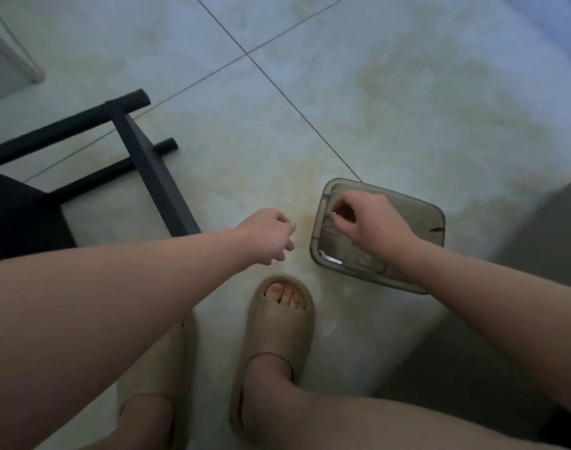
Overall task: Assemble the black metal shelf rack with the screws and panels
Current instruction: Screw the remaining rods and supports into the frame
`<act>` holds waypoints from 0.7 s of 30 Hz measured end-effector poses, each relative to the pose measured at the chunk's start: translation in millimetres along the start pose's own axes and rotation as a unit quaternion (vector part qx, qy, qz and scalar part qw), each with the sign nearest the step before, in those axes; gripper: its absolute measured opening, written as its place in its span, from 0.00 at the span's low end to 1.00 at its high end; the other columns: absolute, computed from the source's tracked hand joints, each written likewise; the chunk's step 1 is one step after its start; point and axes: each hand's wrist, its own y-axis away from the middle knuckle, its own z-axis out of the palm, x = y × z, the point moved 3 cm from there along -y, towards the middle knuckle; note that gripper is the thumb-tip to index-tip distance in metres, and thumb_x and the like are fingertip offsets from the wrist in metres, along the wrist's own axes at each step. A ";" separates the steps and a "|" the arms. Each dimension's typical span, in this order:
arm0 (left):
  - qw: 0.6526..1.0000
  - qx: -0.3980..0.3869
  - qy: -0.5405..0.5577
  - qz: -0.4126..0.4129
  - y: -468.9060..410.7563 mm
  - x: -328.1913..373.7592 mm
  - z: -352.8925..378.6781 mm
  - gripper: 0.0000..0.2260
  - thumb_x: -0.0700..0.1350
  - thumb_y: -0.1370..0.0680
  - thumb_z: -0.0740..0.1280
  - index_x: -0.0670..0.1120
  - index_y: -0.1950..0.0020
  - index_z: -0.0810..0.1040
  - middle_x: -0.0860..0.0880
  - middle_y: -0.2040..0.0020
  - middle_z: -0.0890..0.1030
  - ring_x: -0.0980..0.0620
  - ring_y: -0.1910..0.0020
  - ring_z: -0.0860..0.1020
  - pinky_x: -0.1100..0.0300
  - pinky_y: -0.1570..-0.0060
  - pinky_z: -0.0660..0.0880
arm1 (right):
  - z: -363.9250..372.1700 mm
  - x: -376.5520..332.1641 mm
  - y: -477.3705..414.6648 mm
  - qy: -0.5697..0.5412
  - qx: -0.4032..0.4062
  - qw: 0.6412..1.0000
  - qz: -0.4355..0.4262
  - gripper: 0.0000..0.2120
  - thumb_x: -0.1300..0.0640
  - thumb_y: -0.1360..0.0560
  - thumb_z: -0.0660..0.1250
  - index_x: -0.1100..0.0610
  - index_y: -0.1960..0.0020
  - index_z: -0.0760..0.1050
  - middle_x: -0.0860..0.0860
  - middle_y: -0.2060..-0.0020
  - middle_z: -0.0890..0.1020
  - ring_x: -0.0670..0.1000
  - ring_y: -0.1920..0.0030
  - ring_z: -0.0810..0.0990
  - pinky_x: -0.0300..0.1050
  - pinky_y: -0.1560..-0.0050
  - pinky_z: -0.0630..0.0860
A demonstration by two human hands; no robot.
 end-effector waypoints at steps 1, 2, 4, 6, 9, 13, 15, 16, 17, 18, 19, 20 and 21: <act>0.999 0.001 0.028 -0.015 5.3 0.1 -9.7 0.14 0.49 0.16 0.57 0.43 0.35 0.74 0.45 0.49 0.82 0.49 0.60 0.79 0.60 0.65 0.75 | -10.2 -13.5 3.1 -0.019 0.014 1.000 -0.013 0.05 0.60 0.23 0.70 0.60 0.48 0.80 0.53 0.54 0.82 0.57 0.50 0.81 0.50 0.48 0.77; 0.998 0.000 0.057 -0.028 11.5 -0.1 -20.1 0.14 0.50 0.16 0.58 0.44 0.36 0.74 0.46 0.49 0.83 0.48 0.59 0.81 0.60 0.62 0.76 | -19.9 -28.2 6.2 -0.038 0.026 0.998 -0.030 0.05 0.62 0.24 0.70 0.60 0.48 0.80 0.52 0.56 0.81 0.56 0.52 0.81 0.50 0.49 0.77; 0.992 -0.011 0.117 -0.044 25.6 -1.3 -40.8 0.16 0.54 0.16 0.58 0.45 0.37 0.76 0.47 0.47 0.83 0.48 0.54 0.82 0.57 0.57 0.78 | -37.1 -60.7 12.3 -0.068 0.038 0.994 -0.078 0.05 0.65 0.25 0.71 0.62 0.49 0.80 0.52 0.57 0.81 0.55 0.55 0.81 0.52 0.49 0.77; 0.980 -0.032 0.188 -0.053 41.9 -2.5 -60.5 0.19 0.57 0.16 0.57 0.44 0.41 0.78 0.45 0.44 0.83 0.46 0.50 0.83 0.54 0.53 0.79 | -49.4 -96.0 17.4 -0.077 0.044 0.987 -0.136 0.05 0.66 0.25 0.72 0.63 0.50 0.79 0.54 0.57 0.81 0.54 0.56 0.80 0.52 0.50 0.77; 0.952 -0.075 0.293 -0.057 66.3 -5.8 -84.2 0.23 0.58 0.16 0.56 0.40 0.44 0.80 0.43 0.47 0.85 0.45 0.50 0.85 0.52 0.53 0.80 | -56.0 -148.1 20.9 -0.082 0.041 0.974 -0.206 0.05 0.66 0.25 0.72 0.62 0.50 0.80 0.53 0.56 0.80 0.53 0.56 0.80 0.53 0.50 0.78; 0.917 -0.093 0.387 -0.040 88.9 -22.3 -113.7 0.24 0.57 0.15 0.53 0.38 0.46 0.79 0.42 0.57 0.85 0.45 0.56 0.86 0.55 0.60 0.81 | -41.7 -203.1 16.1 -0.065 0.015 0.965 -0.254 0.05 0.62 0.22 0.71 0.59 0.46 0.80 0.48 0.52 0.78 0.50 0.55 0.79 0.56 0.51 0.78; 0.908 -0.080 0.408 -0.041 92.4 -35.9 -129.6 0.24 0.56 0.15 0.53 0.38 0.47 0.79 0.42 0.60 0.84 0.46 0.60 0.86 0.55 0.61 0.81 | -27.8 -218.9 9.8 -0.052 -0.005 0.966 -0.252 0.09 0.61 0.22 0.70 0.57 0.42 0.80 0.47 0.49 0.78 0.49 0.53 0.79 0.55 0.49 0.78; 0.909 -0.070 0.408 -0.047 92.1 -39.1 -133.6 0.24 0.55 0.15 0.53 0.38 0.49 0.79 0.43 0.61 0.84 0.46 0.61 0.85 0.56 0.61 0.81 | -24.6 -220.5 8.4 -0.049 -0.006 0.968 -0.246 0.11 0.60 0.22 0.70 0.56 0.40 0.79 0.47 0.48 0.78 0.48 0.52 0.78 0.54 0.48 0.77; 0.910 -0.052 0.407 -0.056 90.5 -47.9 -140.6 0.23 0.54 0.15 0.54 0.39 0.51 0.80 0.43 0.62 0.83 0.48 0.62 0.84 0.56 0.62 0.80 | -16.7 -224.6 5.0 -0.046 -0.009 0.968 -0.245 0.12 0.60 0.22 0.70 0.56 0.39 0.79 0.46 0.48 0.78 0.47 0.52 0.78 0.53 0.47 0.77; 0.914 -0.033 0.400 -0.066 87.8 -56.4 -146.2 0.21 0.53 0.15 0.55 0.40 0.54 0.79 0.44 0.62 0.83 0.49 0.63 0.83 0.57 0.63 0.78 | -9.4 -226.2 1.8 -0.044 -0.014 0.969 -0.241 0.12 0.60 0.22 0.70 0.56 0.39 0.79 0.46 0.48 0.78 0.46 0.52 0.77 0.52 0.47 0.77; 0.918 -0.009 0.389 -0.075 83.7 -65.0 -151.4 0.20 0.52 0.15 0.56 0.41 0.56 0.78 0.45 0.63 0.81 0.50 0.65 0.80 0.59 0.65 0.76 | -2.1 -226.4 -1.3 -0.041 -0.023 0.971 -0.236 0.11 0.60 0.22 0.70 0.55 0.39 0.79 0.46 0.48 0.78 0.46 0.52 0.78 0.51 0.46 0.77; 0.923 0.014 0.376 -0.082 78.0 -74.3 -156.7 0.19 0.51 0.15 0.57 0.42 0.57 0.78 0.46 0.63 0.79 0.52 0.66 0.77 0.61 0.67 0.74 | 6.0 -225.2 -5.3 -0.035 -0.040 0.972 -0.228 0.10 0.60 0.21 0.70 0.55 0.40 0.79 0.46 0.48 0.78 0.47 0.51 0.78 0.51 0.46 0.77; 0.927 0.037 0.361 -0.088 71.7 -83.4 -161.6 0.17 0.51 0.16 0.58 0.43 0.58 0.77 0.47 0.65 0.77 0.53 0.68 0.75 0.63 0.69 0.72 | 14.3 -222.9 -9.2 -0.024 -0.062 0.973 -0.221 0.10 0.59 0.21 0.69 0.55 0.40 0.79 0.46 0.48 0.78 0.47 0.50 0.78 0.51 0.45 0.77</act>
